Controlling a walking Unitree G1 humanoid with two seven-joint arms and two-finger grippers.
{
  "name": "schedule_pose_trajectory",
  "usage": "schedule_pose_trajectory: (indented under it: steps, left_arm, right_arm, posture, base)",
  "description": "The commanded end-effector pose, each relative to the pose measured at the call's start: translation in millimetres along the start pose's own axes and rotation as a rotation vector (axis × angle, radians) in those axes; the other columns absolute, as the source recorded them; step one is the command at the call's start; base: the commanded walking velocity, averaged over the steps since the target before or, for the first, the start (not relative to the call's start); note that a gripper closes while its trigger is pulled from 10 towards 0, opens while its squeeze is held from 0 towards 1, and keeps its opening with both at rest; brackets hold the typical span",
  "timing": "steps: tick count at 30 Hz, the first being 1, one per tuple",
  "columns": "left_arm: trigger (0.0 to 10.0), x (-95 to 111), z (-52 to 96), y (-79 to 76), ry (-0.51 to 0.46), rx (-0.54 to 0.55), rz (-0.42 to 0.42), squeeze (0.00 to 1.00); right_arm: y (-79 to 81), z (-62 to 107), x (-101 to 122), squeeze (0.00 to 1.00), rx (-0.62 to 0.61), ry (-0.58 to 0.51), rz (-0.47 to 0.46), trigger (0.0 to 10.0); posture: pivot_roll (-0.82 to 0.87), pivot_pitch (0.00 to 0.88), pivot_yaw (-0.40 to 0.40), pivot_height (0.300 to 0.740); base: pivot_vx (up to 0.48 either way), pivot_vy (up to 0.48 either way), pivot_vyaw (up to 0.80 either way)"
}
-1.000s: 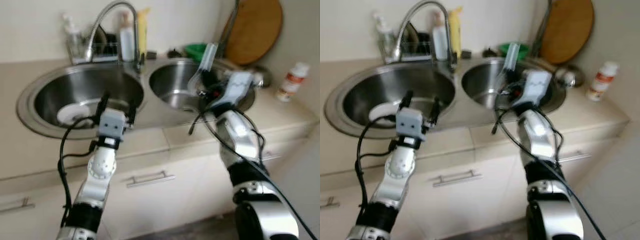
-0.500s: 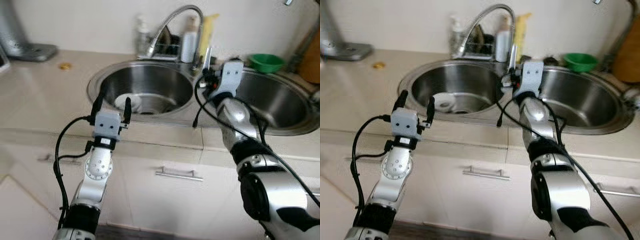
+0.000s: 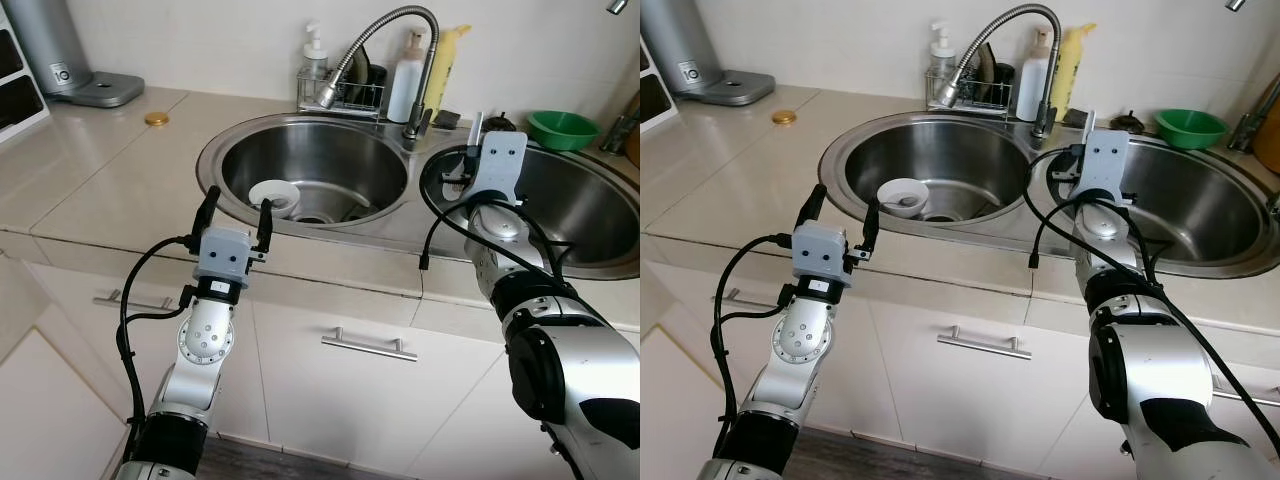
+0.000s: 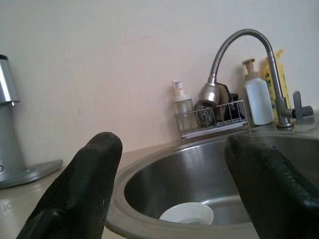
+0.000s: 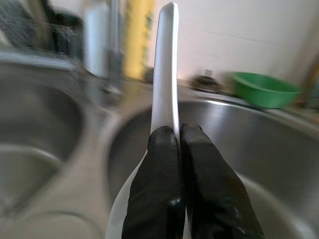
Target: Kitchen organization
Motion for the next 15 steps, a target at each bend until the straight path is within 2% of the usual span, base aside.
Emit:
schedule_pose_trajectory:
  steps: [1, 4, 5, 6, 7, 10, 12, 13, 14, 15]
  left_arm:
    - [10.0, 0, 1.4, -0.2, 0.007, 0.001, -0.001, 0.0]
    - [10.0, 0, 1.6, -0.4, 0.009, 0.002, -0.001, 0.0]
    - [10.0, -1, 1.9, -0.4, 0.011, 0.002, 0.0, 0.0]
    - [10.0, -1, 2.2, -0.3, 0.012, 0.002, 0.0, 0.0]
    - [10.0, -1, 3.0, -0.4, 0.015, 0.0, 0.0, 0.0]
    - [10.0, -3, 4.1, -0.5, 0.019, -0.002, -0.001, 0.0]
    - [10.0, -3, 4.3, -1.0, 0.021, -0.004, 0.0, 0.0]
    - [10.0, -3, 4.5, -1.7, 0.023, -0.007, 0.001, 0.0]
    - [10.0, -3, 4.5, -1.7, 0.023, -0.007, 0.001, 0.0]
    - [10.0, -3, 4.4, -2.6, 0.023, -0.009, 0.004, 0.0]
  right_arm:
    - [-27.8, 0.4, -11, 0.0, -0.105, 0.037, 0.094, 0.0]
    - [-38.4, 1.9, -17, 0.0, -0.138, 0.059, 0.139, 0.0]
    - [-43.2, 2.6, -20, 0.0, -0.149, 0.069, 0.169, 2.5]
    - [-46.5, 3.1, -22, 0.0, -0.156, 0.075, 0.19, 2.5]
    - [-52.9, 4.2, -25, 0.0, -0.173, 0.086, 0.221, 10.0]
    - [-61.9, 6.0, -31, 0.0, -0.194, 0.111, 0.264, 10.0]
    - [-61.6, 6.8, -35, 0.0, -0.183, 0.122, 0.253, 10.0]
    - [-60.8, 8.0, -40, 0.62, -0.172, 0.142, 0.234, 10.0]
    - [-60.8, 8.0, -40, 0.62, -0.172, 0.142, 0.234, 10.0]
    - [-58.7, 8.9, -43, 1.0, -0.158, 0.149, 0.211, 10.0]
  posture:
    - [0.15, 0.0, -0.059, 0.74]
    - [0.15, 0.0, -0.059, 0.74]
    - [0.15, 0.0, -0.059, 0.74]
    - [0.15, 0.0, -0.059, 0.74]
    - [0.15, 0.0, -0.058, 0.74]
    - [0.15, 0.0, -0.057, 0.74]
    - [0.14, 0.0, -0.053, 0.74]
    - [0.14, 0.0, -0.052, 0.74]
    - [0.14, 0.0, -0.052, 0.74]
    - [0.14, 0.0, -0.049, 0.74]
  base:
    - [0.0, 0.0, 0.0]
    - [0.0, 0.0, 0.0]
    - [0.0, 0.0, 0.0]
    - [0.0, 0.0, 0.0]
    - [0.0, 0.0, 0.0]
    - [0.0, 0.0, 0.0]
    - [0.0, 0.0, 0.0]
    - [0.0, 0.0, 0.0]
    - [0.0, 0.0, 0.0]
    - [0.0, 0.0, 0.0]
Point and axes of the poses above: a point about 5 cm out from each wrist's last joint towards the gripper, its own z axis pointing back from the gripper into the wrist, its own x axis along the axis of the wrist's last joint, y = z × x, the point moved 5 cm from there along -z, pointing out of the wrist towards the gripper, and after that the axes turned 5 degrees about -z, right-handed, at the moved point
